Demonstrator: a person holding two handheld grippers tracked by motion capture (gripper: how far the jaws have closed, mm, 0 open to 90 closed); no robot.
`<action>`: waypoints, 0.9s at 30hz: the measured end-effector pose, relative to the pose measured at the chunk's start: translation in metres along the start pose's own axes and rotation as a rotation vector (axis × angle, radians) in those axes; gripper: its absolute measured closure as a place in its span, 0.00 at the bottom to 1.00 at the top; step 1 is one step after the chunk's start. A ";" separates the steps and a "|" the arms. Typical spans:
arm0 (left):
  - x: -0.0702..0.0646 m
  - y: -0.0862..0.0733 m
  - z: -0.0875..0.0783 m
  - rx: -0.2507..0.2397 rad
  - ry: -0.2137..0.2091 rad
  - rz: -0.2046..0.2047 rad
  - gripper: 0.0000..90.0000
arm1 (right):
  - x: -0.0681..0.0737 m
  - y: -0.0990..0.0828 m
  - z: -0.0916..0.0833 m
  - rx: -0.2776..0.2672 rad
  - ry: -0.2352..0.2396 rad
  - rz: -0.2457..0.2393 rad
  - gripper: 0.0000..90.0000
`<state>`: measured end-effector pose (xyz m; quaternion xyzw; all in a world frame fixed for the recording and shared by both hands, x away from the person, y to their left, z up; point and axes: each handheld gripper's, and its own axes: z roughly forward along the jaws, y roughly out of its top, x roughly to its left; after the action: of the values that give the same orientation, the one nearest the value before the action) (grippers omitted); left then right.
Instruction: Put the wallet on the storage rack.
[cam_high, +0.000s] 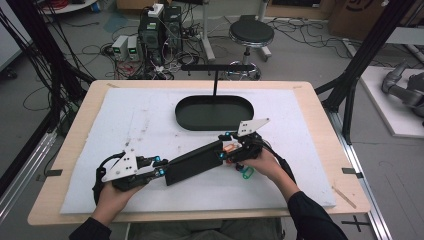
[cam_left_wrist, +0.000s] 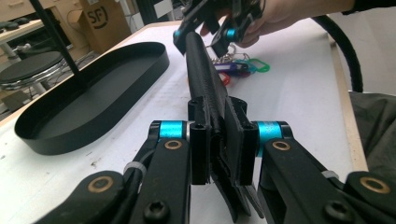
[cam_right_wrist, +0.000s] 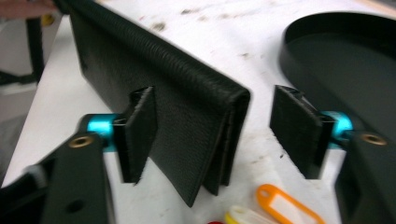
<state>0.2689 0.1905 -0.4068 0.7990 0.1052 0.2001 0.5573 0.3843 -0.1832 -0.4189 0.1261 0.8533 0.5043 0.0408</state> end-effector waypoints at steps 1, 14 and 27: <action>0.000 0.000 0.000 0.000 -0.002 -0.001 0.89 | 0.004 0.001 0.001 0.019 0.006 -0.050 0.54; 0.017 -0.020 0.003 0.063 0.020 -0.224 0.44 | 0.016 0.007 -0.017 0.000 0.046 -0.137 0.82; 0.018 -0.028 0.024 0.086 -0.123 -0.249 0.80 | 0.016 0.002 -0.018 0.007 0.052 -0.112 0.81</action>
<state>0.2972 0.1868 -0.4361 0.8135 0.1777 0.0753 0.5486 0.3655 -0.1940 -0.4073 0.0650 0.8615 0.5014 0.0464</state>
